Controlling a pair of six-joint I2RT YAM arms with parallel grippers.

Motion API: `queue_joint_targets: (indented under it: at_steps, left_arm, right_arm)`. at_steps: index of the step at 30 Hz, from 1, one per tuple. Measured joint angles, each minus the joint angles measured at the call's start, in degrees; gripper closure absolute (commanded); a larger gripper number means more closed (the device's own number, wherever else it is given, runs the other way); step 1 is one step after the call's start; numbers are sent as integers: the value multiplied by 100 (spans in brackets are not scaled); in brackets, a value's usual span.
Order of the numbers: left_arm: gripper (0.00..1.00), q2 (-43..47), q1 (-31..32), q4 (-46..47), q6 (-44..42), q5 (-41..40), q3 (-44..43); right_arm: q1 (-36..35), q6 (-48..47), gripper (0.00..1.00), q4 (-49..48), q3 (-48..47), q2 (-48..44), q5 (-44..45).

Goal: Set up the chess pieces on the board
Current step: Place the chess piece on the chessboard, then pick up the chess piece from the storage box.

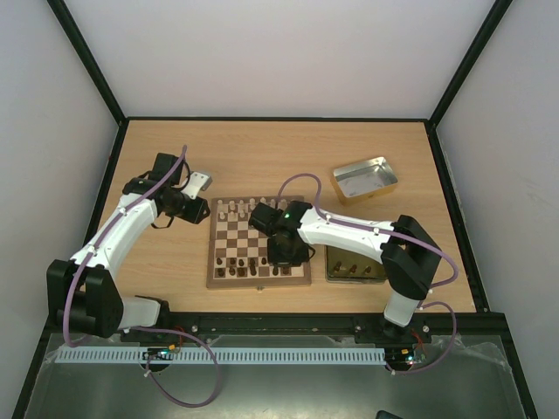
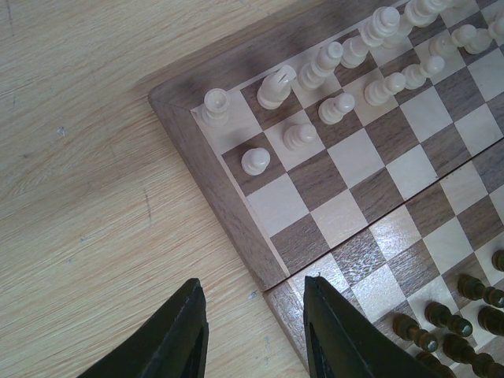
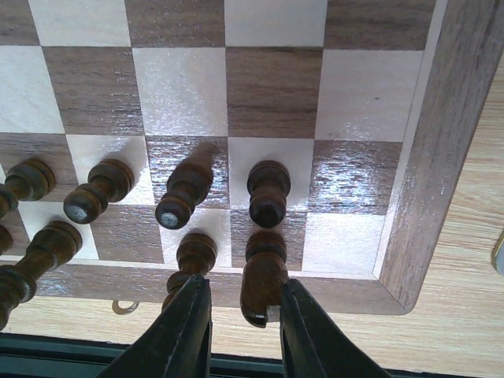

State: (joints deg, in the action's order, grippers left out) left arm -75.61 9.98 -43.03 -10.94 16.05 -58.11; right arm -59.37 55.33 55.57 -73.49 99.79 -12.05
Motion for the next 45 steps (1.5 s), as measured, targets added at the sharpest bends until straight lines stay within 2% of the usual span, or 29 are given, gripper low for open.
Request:
queue_joint_targets:
  at_steps: [11, 15, 17, 19, 23, 30, 34, 38, 45]
  left_arm:
    - [65, 0, 0, 2, 0, 0, 0]
    - [65, 0, 0, 0, 0, -7, 0]
    - [65, 0, 0, 0, 0, -13, 0]
    - [65, -2, 0, 0, 0, -33, 0]
    - [65, -157, 0, -2, 0, -103, -11]
    - [66, -968, 2, -85, -7, -208, -332]
    - [66, -1226, 2, -144, -4, -219, -568]
    - [66, -1250, 2, -153, -9, -221, -654]
    - [66, -1311, 2, -195, -24, -302, -688]
  right_arm:
    - [186, -7, 77, 293, -87, -229, 157]
    - [518, -7, 76, 503, -92, -776, 280]
    - [787, -7, 72, 597, -90, -1152, 348]
    - [1132, -11, 71, 610, -31, -1604, 411]
    - [1720, -2, 71, 614, 544, -2433, 614]
    - [2026, 2, 71, 367, 1720, -2754, 627]
    - [2479, -4, 71, 50, 2411, -3145, 531]
    - [2938, -188, 71, -227, 2739, -3445, 442]
    - [3331, -697, 71, -715, 2988, -3329, 114]
